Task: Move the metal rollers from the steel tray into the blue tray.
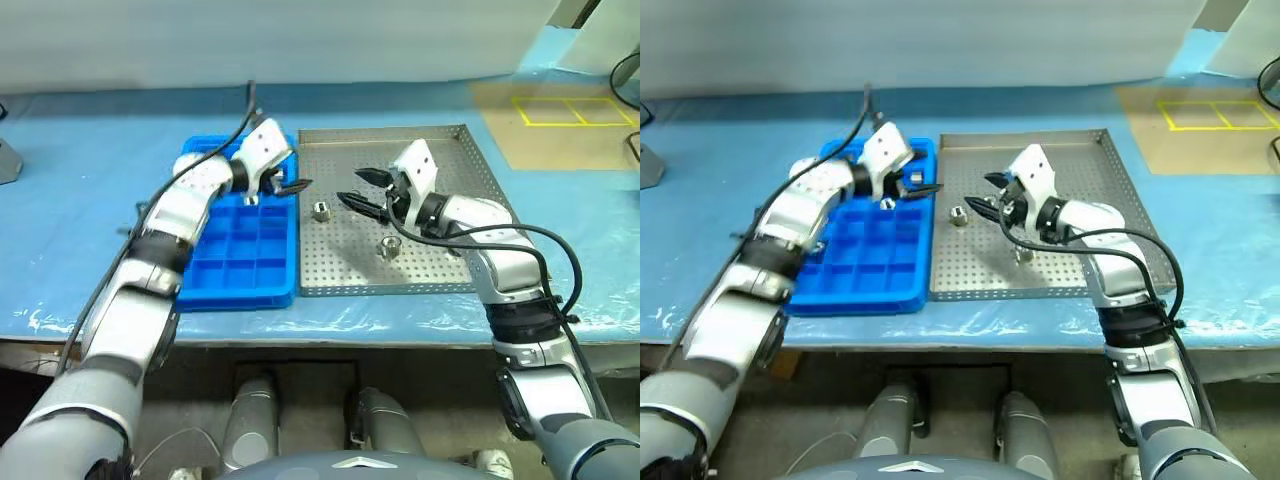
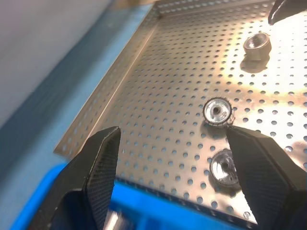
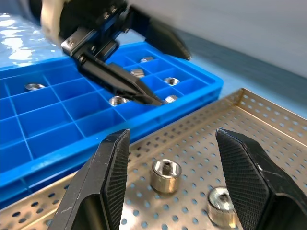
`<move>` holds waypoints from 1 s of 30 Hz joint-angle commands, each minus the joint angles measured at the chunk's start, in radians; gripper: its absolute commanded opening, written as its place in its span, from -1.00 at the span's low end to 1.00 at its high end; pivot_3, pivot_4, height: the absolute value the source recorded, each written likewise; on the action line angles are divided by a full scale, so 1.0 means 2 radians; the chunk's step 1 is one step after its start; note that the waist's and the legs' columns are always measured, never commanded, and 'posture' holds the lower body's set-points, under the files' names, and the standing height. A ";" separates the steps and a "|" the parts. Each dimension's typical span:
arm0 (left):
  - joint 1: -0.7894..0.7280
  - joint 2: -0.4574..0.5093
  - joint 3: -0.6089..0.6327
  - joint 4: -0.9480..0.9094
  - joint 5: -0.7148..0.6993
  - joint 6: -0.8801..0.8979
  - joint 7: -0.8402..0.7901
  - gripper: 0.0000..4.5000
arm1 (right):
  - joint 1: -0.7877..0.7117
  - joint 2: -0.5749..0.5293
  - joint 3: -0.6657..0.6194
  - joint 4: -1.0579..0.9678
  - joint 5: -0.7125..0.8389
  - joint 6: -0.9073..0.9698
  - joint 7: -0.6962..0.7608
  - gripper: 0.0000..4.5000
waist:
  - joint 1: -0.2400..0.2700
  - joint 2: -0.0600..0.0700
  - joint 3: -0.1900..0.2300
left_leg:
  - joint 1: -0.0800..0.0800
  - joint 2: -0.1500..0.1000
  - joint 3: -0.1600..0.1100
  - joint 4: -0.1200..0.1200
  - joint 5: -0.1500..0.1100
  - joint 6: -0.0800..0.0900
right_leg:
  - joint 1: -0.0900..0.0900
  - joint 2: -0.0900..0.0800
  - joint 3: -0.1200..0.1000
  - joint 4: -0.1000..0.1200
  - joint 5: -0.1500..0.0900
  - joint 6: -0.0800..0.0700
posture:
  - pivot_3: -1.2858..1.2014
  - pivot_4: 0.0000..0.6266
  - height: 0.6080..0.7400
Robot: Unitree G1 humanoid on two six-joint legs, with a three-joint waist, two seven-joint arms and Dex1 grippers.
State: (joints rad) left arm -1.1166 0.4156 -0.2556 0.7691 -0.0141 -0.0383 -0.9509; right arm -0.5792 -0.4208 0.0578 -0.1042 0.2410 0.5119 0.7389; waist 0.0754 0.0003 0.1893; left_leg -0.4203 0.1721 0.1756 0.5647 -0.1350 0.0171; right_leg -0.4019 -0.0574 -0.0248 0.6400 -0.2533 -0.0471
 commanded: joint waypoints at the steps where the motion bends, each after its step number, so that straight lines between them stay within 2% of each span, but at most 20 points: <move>1: -0.065 -0.011 -0.029 0.110 0.046 -0.069 -0.048 0.64 | 0.016 -0.002 -0.016 -0.046 0.009 0.010 -0.022 0.29 | -0.006 0.000 0.000 | 0.000 0.000 0.000 0.000 0.000 0.000 | 0.000 0.000 0.000 0.000 0.000 0.000 | -0.17 -0.52 1.00; 6: -0.143 -0.033 -0.073 0.220 0.117 -0.120 -0.105 0.64 | 0.062 0.000 -0.026 -0.098 0.011 0.030 -0.055 0.29 | -0.020 0.000 0.000 | 0.000 0.000 0.000 0.000 -0.001 0.001 | 0.000 0.000 0.000 0.000 0.000 0.000 | -0.25 -0.52 1.00; 10: -0.180 -0.054 -0.120 0.273 0.198 -0.111 -0.042 0.64 | 0.098 0.005 -0.030 -0.134 0.009 0.043 -0.083 0.29 | -0.027 0.000 0.000 | 0.000 0.000 0.000 0.000 -0.001 0.002 | 0.000 0.000 0.000 0.000 0.000 0.000 | -0.31 -0.52 1.00; 13: -0.185 -0.067 -0.137 0.289 0.234 -0.105 -0.021 0.64 | 0.119 0.011 -0.028 -0.156 0.007 0.050 -0.102 0.29 | -0.031 0.000 0.000 | 0.000 0.000 0.000 0.001 -0.002 0.003 | 0.001 0.000 0.000 -0.001 -0.001 -0.001 | -0.34 -0.52 1.00; 22: -0.169 -0.085 -0.140 0.304 0.283 -0.070 0.031 0.64 | 0.149 0.012 -0.018 -0.184 -0.001 0.060 -0.133 0.29 | -0.045 0.000 0.000 | 0.000 0.000 0.000 0.004 -0.003 0.005 | 0.003 0.000 0.000 -0.001 -0.001 -0.002 | -0.38 -0.52 1.00; 30: -0.156 -0.080 -0.124 0.304 0.285 -0.067 0.006 0.64 | 0.149 0.006 -0.010 -0.179 -0.007 0.057 -0.136 0.29 | -0.047 0.000 0.000 | 0.000 0.000 0.000 0.005 -0.004 0.006 | 0.003 0.000 0.000 -0.001 -0.001 -0.002 | -0.38 -0.52 1.00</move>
State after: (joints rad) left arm -1.4232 0.2395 -0.5186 1.3827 0.5594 -0.1677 -0.9199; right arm -0.2737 -0.4028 0.0309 -0.4240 0.2312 0.6369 0.4711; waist -0.0182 -0.0004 0.1896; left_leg -0.4198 0.1727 0.1763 0.5741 -0.1423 0.0300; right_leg -0.3958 -0.0583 -0.0250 0.6381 -0.2554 -0.0509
